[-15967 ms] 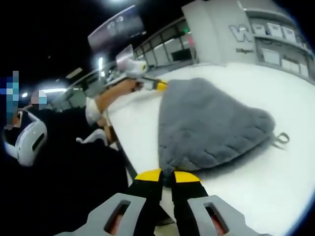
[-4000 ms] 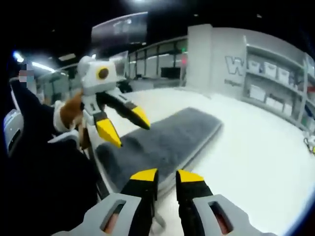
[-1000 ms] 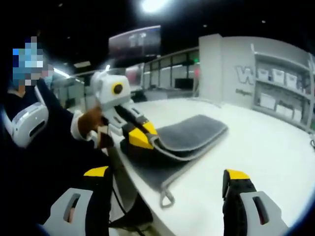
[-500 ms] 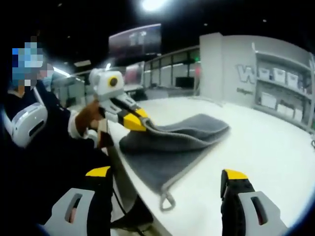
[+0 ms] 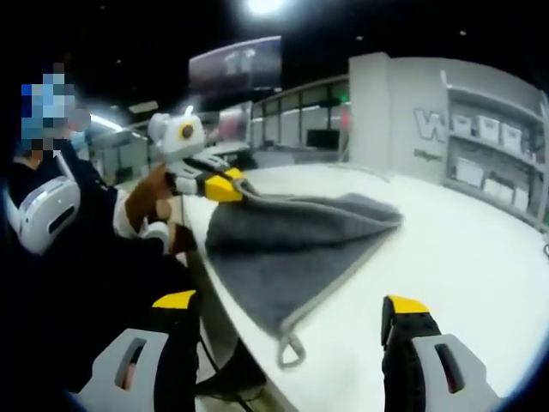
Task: Open the folded towel by lifting each exposed corner and separating the folded layers until the towel lies flat within the target outline without major curled edges
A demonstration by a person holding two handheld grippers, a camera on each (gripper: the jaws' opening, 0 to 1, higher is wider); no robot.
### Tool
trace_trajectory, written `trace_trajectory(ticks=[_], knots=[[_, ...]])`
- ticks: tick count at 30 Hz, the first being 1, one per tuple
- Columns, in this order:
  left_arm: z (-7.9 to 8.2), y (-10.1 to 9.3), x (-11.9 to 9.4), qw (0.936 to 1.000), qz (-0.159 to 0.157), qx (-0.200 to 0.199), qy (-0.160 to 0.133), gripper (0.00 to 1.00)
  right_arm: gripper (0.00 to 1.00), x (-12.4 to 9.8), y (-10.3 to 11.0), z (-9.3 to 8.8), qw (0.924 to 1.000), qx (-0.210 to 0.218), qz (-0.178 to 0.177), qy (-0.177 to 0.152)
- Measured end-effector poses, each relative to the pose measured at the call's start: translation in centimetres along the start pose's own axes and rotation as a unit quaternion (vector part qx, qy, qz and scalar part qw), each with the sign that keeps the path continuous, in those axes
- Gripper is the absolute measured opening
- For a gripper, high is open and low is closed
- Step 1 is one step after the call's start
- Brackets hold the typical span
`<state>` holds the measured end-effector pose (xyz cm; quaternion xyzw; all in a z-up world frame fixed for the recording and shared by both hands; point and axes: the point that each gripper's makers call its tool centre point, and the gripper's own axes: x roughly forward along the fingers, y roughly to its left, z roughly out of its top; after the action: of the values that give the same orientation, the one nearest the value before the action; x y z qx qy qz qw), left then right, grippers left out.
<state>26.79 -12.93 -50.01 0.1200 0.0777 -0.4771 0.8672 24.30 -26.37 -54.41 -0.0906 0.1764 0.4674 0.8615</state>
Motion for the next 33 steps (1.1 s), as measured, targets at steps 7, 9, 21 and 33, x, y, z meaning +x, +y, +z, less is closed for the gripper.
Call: trace_trajectory(ticks=[7, 9, 21, 33], knots=[[-0.1, 1.2, -1.8, 0.9998, 0.019, -0.008, -0.007, 0.05, 0.87, 0.2, 0.2, 0.3, 1.0, -0.002, 0.003, -0.004], [-0.4, 1.5, -2.3, 0.9997, 0.023, -0.009, -0.006, 0.05, 0.87, 0.3, 0.2, 0.2, 1.0, -0.003, 0.004, 0.0], [-1.0, 3.3, -5.0, 0.9982, 0.05, -0.031, -0.01, 0.05, 0.87, 0.8, 0.3, 0.2, 0.9999, -0.007, 0.01, 0.003], [-2.4, 4.4, -6.9, 0.9972, 0.064, -0.039, -0.003, 0.05, 0.86, 0.9, 0.1, -0.2, 0.9998, -0.013, 0.008, 0.01]])
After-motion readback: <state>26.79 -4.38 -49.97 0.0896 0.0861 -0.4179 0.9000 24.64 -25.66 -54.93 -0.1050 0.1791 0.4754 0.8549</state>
